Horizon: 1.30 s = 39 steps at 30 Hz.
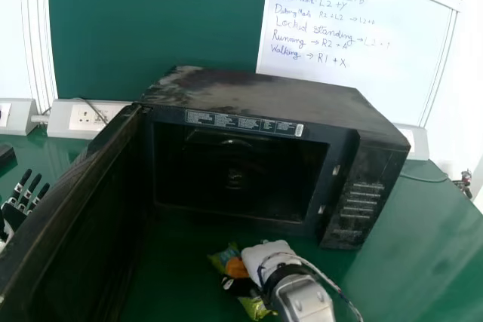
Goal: Put biscuit inside oven
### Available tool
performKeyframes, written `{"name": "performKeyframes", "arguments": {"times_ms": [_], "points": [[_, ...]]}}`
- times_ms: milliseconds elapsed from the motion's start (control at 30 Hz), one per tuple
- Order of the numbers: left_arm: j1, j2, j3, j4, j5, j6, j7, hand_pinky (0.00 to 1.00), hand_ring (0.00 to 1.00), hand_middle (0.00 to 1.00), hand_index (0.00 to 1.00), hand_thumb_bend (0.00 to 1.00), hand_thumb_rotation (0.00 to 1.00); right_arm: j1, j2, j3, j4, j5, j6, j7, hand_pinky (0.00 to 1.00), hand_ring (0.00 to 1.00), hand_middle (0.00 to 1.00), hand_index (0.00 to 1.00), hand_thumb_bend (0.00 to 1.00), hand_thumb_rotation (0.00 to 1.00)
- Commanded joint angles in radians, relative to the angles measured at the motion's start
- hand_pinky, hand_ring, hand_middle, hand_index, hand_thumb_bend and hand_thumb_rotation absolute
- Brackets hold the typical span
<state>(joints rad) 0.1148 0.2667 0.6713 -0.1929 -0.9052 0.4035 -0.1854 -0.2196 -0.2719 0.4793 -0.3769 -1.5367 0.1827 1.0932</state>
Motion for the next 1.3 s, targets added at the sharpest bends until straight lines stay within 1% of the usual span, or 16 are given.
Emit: {"name": "performKeyframes", "arguments": {"times_ms": [0, 67, 267, 333, 400, 467, 567, 800, 900, 1033, 1133, 1267], "points": [[-0.007, -0.004, -0.012, -0.001, -0.003, 0.001, 0.005, 0.85, 0.90, 0.91, 0.95, 0.85, 0.25, 0.040, -0.003, -0.003, 0.015, 0.046, -0.001, 0.060, 0.07, 0.14, 0.47, 0.73, 0.56, 0.00], [-0.008, -0.002, -0.012, 0.003, -0.003, 0.000, 0.000, 0.85, 0.90, 0.91, 0.96, 0.85, 0.25, 0.032, -0.002, -0.016, -0.002, 0.052, 0.002, 0.066, 0.08, 0.16, 0.47, 0.72, 0.55, 0.00], [-0.012, -0.001, -0.013, 0.012, -0.003, 0.000, -0.002, 0.85, 0.90, 0.91, 0.96, 0.86, 0.24, 0.002, -0.001, -0.060, -0.070, 0.077, 0.005, 0.088, 0.06, 0.14, 0.47, 0.70, 0.56, 0.00], [-0.013, -0.001, -0.014, 0.014, -0.003, 0.000, -0.002, 0.85, 0.90, 0.91, 0.96, 0.86, 0.24, -0.004, -0.001, -0.074, -0.091, 0.087, 0.005, 0.091, 0.06, 0.14, 0.47, 0.67, 0.56, 0.00], [-0.013, -0.001, -0.015, 0.015, -0.002, 0.000, -0.004, 0.85, 0.90, 0.91, 0.96, 0.86, 0.24, -0.016, -0.006, -0.088, -0.109, 0.099, 0.001, 0.100, 0.07, 0.16, 0.47, 0.66, 0.56, 0.00], [-0.013, -0.001, -0.017, 0.014, 0.003, -0.003, -0.006, 0.85, 0.90, 0.92, 0.96, 0.86, 0.24, -0.030, -0.010, -0.098, -0.126, 0.103, -0.004, 0.108, 0.08, 0.16, 0.47, 0.69, 0.55, 0.00], [-0.013, -0.001, -0.018, 0.019, 0.003, -0.010, -0.016, 0.86, 0.91, 0.92, 0.96, 0.85, 0.25, -0.047, -0.008, -0.111, -0.136, 0.107, -0.007, 0.116, 0.08, 0.16, 0.47, 0.71, 0.56, 0.00], [-0.014, -0.004, -0.016, 0.024, -0.008, -0.009, -0.019, 0.86, 0.91, 0.93, 0.97, 0.86, 0.23, -0.092, -0.004, -0.140, -0.145, 0.137, -0.003, 0.137, 0.08, 0.16, 0.47, 0.70, 0.56, 0.00], [-0.014, -0.006, -0.015, 0.020, -0.012, -0.006, -0.012, 0.86, 0.91, 0.92, 0.97, 0.87, 0.23, -0.108, -0.007, -0.144, -0.145, 0.138, -0.007, 0.135, 0.08, 0.16, 0.47, 0.70, 0.56, 0.00], [-0.011, -0.002, -0.018, 0.025, -0.004, -0.015, -0.027, 0.85, 0.91, 0.93, 0.97, 0.86, 0.24, -0.126, -0.008, -0.148, -0.145, 0.141, -0.010, 0.131, 0.08, 0.16, 0.47, 0.70, 0.56, 0.00], [-0.009, -0.003, -0.018, 0.019, 0.000, -0.011, -0.013, 0.84, 0.90, 0.92, 0.96, 0.86, 0.24, -0.138, -0.007, -0.149, -0.144, 0.141, -0.012, 0.132, 0.09, 0.17, 0.47, 0.70, 0.56, 0.00], [-0.007, -0.001, -0.018, 0.019, -0.002, -0.011, -0.020, 0.85, 0.90, 0.92, 0.97, 0.86, 0.24, -0.155, -0.005, -0.149, -0.138, 0.141, -0.011, 0.134, 0.09, 0.17, 0.47, 0.70, 0.56, 0.00]]}}
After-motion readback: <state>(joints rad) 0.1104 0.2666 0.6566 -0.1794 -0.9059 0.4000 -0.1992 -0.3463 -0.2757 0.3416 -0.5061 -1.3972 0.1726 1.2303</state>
